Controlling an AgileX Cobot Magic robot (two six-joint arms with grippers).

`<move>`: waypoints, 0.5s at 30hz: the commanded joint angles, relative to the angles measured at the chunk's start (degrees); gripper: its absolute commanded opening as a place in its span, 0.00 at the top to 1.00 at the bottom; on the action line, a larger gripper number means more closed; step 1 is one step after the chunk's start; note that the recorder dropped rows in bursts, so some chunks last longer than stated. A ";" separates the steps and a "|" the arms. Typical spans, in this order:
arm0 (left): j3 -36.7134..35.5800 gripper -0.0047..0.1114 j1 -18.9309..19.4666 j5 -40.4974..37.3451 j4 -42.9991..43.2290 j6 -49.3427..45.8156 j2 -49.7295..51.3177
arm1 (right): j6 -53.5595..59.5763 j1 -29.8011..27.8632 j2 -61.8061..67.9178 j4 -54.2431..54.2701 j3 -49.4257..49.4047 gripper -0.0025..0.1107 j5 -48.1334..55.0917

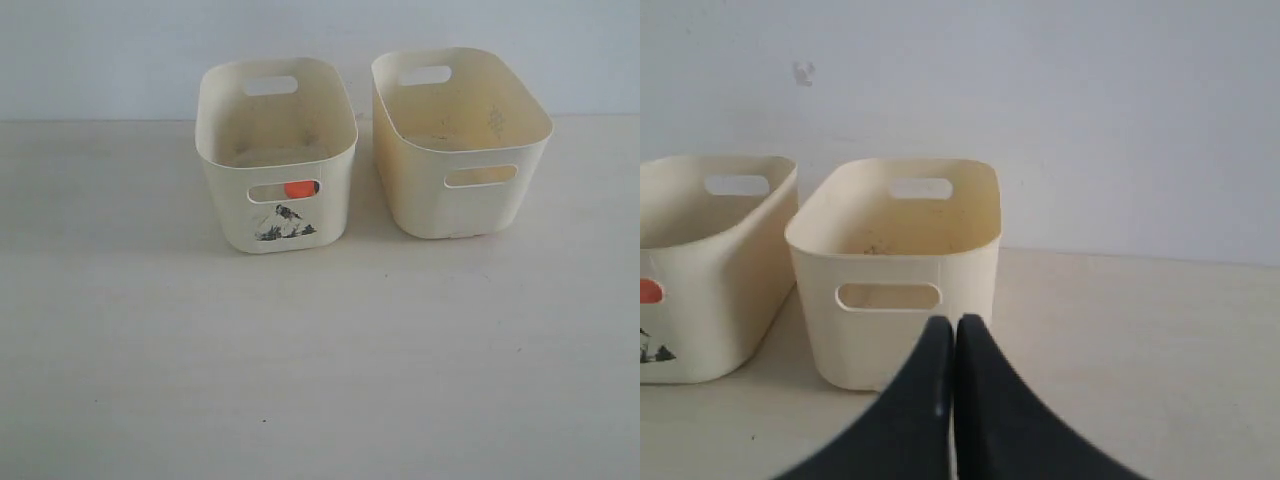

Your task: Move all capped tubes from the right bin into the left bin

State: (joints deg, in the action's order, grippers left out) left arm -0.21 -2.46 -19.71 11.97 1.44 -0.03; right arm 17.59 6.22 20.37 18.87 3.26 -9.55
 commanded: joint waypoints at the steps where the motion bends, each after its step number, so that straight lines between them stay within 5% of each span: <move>1: 0.21 0.92 -0.08 0.23 -0.18 0.54 0.03 | -0.15 -2.96 -6.01 0.92 -3.26 0.98 1.67; 6: 0.21 0.92 -0.08 0.23 -0.18 0.54 0.03 | -0.12 -7.78 -13.14 1.20 -3.26 0.98 9.13; 15: 0.21 0.92 -0.08 0.23 -0.18 0.54 0.03 | 1.38 -7.96 -19.46 0.13 -3.26 0.98 23.25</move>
State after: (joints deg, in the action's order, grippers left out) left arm -0.21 -2.46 -19.71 11.97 1.44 -0.03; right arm 18.44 -1.30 2.70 19.92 0.31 8.39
